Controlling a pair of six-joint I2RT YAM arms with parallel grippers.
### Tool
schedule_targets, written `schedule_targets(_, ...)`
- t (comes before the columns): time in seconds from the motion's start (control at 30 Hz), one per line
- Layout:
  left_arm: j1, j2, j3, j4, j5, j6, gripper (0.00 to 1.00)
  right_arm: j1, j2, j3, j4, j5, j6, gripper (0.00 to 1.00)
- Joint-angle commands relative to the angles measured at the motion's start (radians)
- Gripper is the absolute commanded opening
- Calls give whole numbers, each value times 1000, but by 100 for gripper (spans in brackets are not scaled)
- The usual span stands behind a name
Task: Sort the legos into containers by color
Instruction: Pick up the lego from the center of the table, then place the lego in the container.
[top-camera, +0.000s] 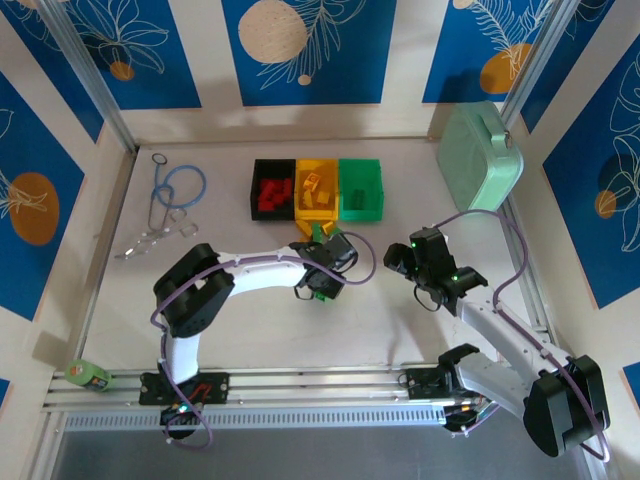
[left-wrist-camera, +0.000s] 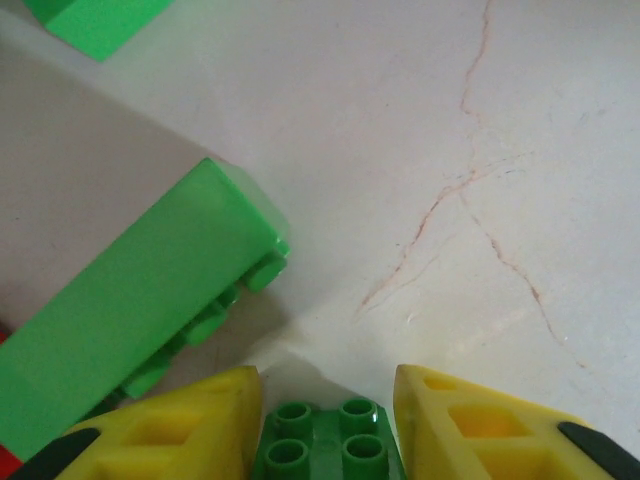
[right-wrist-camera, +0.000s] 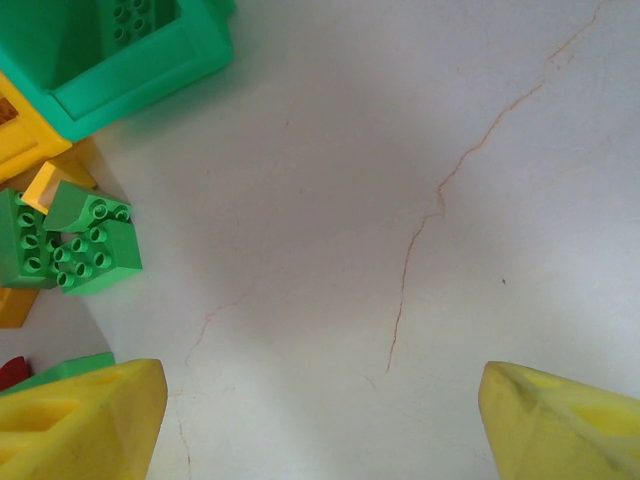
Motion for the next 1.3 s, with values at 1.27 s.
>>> schedule_targets(1.27,252,245,633,65,122,85,37,-17,-93,-44,-30,-70,17,81)
